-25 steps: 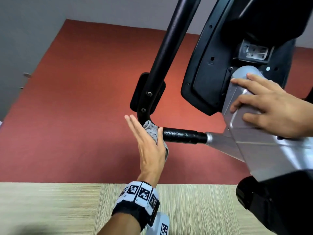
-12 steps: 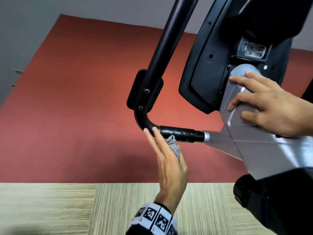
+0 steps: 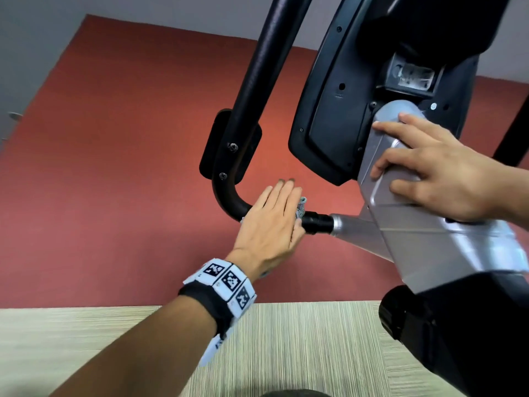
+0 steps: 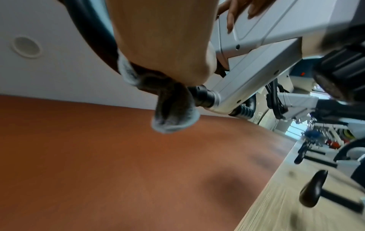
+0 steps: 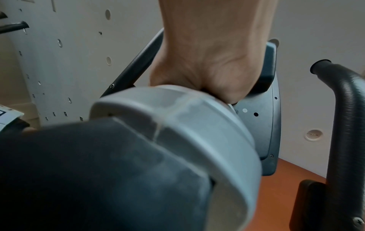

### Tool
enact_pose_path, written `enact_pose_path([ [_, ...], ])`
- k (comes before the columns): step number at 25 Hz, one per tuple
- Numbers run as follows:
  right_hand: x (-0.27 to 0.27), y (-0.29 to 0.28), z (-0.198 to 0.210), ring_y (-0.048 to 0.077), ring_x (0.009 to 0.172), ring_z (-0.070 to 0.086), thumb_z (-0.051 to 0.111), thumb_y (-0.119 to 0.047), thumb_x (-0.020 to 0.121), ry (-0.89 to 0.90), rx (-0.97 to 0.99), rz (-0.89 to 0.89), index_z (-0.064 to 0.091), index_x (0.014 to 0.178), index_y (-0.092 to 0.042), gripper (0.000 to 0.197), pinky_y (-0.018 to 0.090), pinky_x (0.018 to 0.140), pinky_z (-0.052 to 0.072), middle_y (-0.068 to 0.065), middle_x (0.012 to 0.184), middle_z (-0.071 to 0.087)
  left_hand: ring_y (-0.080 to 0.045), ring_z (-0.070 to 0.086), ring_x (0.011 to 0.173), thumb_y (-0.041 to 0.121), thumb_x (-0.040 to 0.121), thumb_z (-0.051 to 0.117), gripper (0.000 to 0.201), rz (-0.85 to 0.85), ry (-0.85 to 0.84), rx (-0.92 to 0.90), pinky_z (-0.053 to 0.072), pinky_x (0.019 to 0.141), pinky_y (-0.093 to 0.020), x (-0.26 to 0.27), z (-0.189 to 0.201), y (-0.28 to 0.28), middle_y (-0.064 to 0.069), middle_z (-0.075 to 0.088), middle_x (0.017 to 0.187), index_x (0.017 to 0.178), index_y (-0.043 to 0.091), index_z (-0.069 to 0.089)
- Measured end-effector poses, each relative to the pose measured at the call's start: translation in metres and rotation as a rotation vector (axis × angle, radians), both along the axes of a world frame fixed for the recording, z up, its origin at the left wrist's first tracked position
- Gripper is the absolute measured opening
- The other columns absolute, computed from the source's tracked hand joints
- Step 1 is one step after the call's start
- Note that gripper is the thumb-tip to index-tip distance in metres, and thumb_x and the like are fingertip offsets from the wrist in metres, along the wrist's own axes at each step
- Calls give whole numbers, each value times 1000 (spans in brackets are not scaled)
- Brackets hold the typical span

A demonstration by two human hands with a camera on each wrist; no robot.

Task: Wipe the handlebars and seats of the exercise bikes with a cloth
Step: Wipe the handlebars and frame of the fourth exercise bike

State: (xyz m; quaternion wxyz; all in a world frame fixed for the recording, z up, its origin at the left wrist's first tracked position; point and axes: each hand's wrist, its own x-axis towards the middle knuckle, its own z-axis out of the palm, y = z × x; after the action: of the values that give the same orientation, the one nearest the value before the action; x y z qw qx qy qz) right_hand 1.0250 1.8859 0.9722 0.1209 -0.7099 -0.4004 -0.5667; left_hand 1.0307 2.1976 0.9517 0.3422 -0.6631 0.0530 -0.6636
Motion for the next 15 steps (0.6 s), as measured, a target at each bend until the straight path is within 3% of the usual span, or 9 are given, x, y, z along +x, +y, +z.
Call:
enact_pose_path([
  [2, -4, 2, 0, 13, 156, -3, 43, -44, 83, 16, 10, 9, 65, 104, -41, 31, 34, 125, 0, -11, 168, 18, -30, 43, 143, 33, 107, 29, 55, 29, 2, 139, 34, 119, -42, -2, 2, 16, -15, 45, 155, 151, 3, 42],
  [3, -4, 1, -1, 14, 156, -3, 43, -44, 81, 15, 9, 7, 65, 104, -41, 32, 35, 125, 0, -11, 168, 18, -29, 49, 138, 34, 108, 28, 55, 42, -11, 125, 38, 116, -40, -1, 5, 15, -13, 51, 151, 151, 3, 43],
  [5, -3, 2, -3, 14, 156, -3, 44, -43, 76, 7, 3, 14, 66, 104, -40, 36, 36, 125, 1, -11, 167, 19, -26, 63, 116, 35, 107, 27, 56, 13, -66, -54, 47, 101, -35, 6, 13, 0, -10, 67, 128, 146, 2, 48],
  [7, -5, 3, -3, 12, 156, -4, 48, -43, 85, 14, 6, 6, 67, 103, -40, 26, 36, 125, 0, -11, 168, 18, -27, 67, 101, 32, 106, 29, 54, -12, -74, -114, 50, 91, -35, 15, 16, -11, -10, 71, 115, 142, -1, 51],
  [9, -7, 2, -2, 11, 156, -5, 56, -31, 90, 16, 13, -6, 68, 105, -38, 21, 35, 125, -2, -12, 168, 16, -31, 60, 120, 30, 110, 30, 54, 31, -57, 146, 47, 104, -39, 24, 7, -3, -17, 62, 134, 150, -4, 40],
  [11, -4, 2, -2, 12, 156, -5, 61, -22, 89, 8, 15, 0, 69, 106, -37, 24, 34, 124, -2, -11, 168, 16, -32, 51, 134, 32, 111, 29, 56, 105, -63, 265, 42, 111, -42, 26, 2, 3, -18, 53, 146, 154, -3, 32],
  [14, -4, 2, -2, 12, 156, -4, 62, -19, 89, -6, 25, 14, 70, 106, -35, 24, 33, 124, -1, -11, 168, 17, -31, 60, 118, 32, 108, 31, 55, -63, -83, 2, 49, 101, -40, 36, 8, -20, -17, 64, 128, 146, -4, 45],
  [15, -5, 2, -2, 12, 156, -4, 62, -19, 89, -2, 24, 14, 70, 106, -35, 24, 32, 123, -2, -11, 168, 16, -32, 60, 119, 31, 108, 30, 54, -59, -85, -11, 48, 102, -41, 40, 8, -25, -18, 63, 130, 145, -5, 45],
])
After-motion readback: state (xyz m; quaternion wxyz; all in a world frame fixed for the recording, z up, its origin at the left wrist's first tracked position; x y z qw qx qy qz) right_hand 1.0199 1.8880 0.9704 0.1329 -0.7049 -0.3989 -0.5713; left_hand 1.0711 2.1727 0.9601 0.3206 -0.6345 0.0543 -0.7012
